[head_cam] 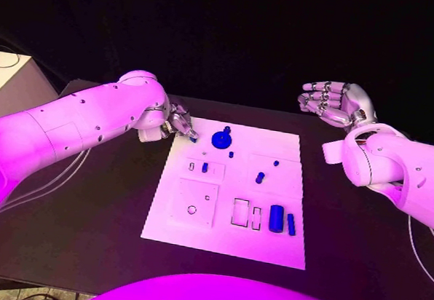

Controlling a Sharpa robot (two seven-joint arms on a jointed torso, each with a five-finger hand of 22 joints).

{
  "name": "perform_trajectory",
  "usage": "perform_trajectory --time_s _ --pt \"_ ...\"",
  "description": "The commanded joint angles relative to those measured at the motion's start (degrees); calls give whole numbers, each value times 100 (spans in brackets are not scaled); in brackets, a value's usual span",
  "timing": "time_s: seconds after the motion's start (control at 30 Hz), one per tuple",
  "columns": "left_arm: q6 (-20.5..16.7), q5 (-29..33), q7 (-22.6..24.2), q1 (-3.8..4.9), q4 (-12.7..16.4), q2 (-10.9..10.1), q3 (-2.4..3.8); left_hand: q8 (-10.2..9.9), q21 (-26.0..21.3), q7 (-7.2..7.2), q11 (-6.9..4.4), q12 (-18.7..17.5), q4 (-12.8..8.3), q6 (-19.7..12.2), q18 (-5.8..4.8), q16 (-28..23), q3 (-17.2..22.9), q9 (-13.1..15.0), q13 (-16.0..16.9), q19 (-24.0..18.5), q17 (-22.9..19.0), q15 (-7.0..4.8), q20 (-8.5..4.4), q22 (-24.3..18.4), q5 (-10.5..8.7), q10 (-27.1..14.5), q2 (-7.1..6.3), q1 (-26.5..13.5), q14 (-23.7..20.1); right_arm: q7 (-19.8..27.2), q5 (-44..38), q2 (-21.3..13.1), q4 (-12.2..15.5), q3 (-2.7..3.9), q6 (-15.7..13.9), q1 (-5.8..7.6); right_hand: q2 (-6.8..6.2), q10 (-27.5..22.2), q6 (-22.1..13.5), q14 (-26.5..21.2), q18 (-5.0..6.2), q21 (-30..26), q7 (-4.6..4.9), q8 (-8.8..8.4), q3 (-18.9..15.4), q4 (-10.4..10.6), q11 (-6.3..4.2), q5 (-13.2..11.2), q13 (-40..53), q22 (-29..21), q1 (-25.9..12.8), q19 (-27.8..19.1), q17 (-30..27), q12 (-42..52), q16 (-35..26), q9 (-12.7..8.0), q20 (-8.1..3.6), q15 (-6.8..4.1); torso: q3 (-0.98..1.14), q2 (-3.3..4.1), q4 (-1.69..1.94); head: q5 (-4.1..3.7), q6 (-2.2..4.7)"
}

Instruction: Assemble the parts on the task board

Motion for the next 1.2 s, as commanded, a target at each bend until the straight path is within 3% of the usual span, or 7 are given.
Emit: perform_trajectory --time_s 0.03,0.27,0.37,0.6,0.87,1.2 --pt "-289 235 154 4 208 -99 4 31 14 -10 -3 30 -1019 9 37 26 1056 361 20 20 1308 -37 -17 9 41 52 -28 -79 525 44 -23 -10 -3 2 81 -2 19 51 50 -38 23 -16 445 -35 -10 -37 4 38 -4 -7 -25 -57 -8 -32 -12 -6 1 -2 -2 -6 6 5 1" --pt "-550 442 109 -25 913 -470 0 94 41 -33 -29 98 -1182 101 30 42 1353 387 108 49 1334 -62 -38 53 88 167 -140 -228 537 45 -19 -37 -2 2 84 -4 20 52 50 -37 23 -16 445 -36 -11 -36 4 39 -4 -7 -27 -58 -9 -33 -12 -6 1 -2 -3 -11 19 19 1" --pt "-798 411 62 -89 1325 -690 -3 129 68 -54 -46 121 -1202 147 22 44 1468 401 144 75 1337 -77 -51 97 125 220 -206 -348 539 44 -15 -55 -2 2 83 -10 25 54 52 -37 23 -15 446 -37 -11 -34 4 45 -4 -7 -31 -59 -13 -37 -11 -7 1 -1 -5 -16 22 35 1" --pt "-976 132 -22 -218 1873 -986 -10 177 107 -81 -72 147 -1251 184 9 40 1615 423 185 110 1331 -99 -71 162 135 281 -254 -453 537 44 -13 -76 -4 2 88 -23 25 54 52 -37 23 -15 446 -37 -11 -34 4 45 -4 -7 -31 -59 -13 -37 -11 -7 1 -1 1 -61 51 42 1" --pt "-1048 -66 -121 -355 2222 -1140 -40 204 118 -96 -87 171 -1287 217 6 36 1691 432 221 122 1325 -112 -83 181 160 332 -279 -506 536 51 -11 -73 -19 1 91 -41 34 59 54 -36 24 -14 446 -40 -12 -29 5 58 -4 -6 -41 -61 -22 -44 -11 -10 2 -1 0 -97 72 40 1" --pt "-1006 -224 -219 -483 2343 -1131 -186 219 134 -106 -95 182 -1300 235 0 39 1730 437 237 136 1331 -118 -90 209 170 361 -289 -545 538 51 -4 -70 -10 1 106 -56 34 59 54 -36 24 -14 446 -40 -12 -29 5 58 -4 -6 -41 -61 -22 -44 -11 -10 2 -1 1 -81 66 46 1"
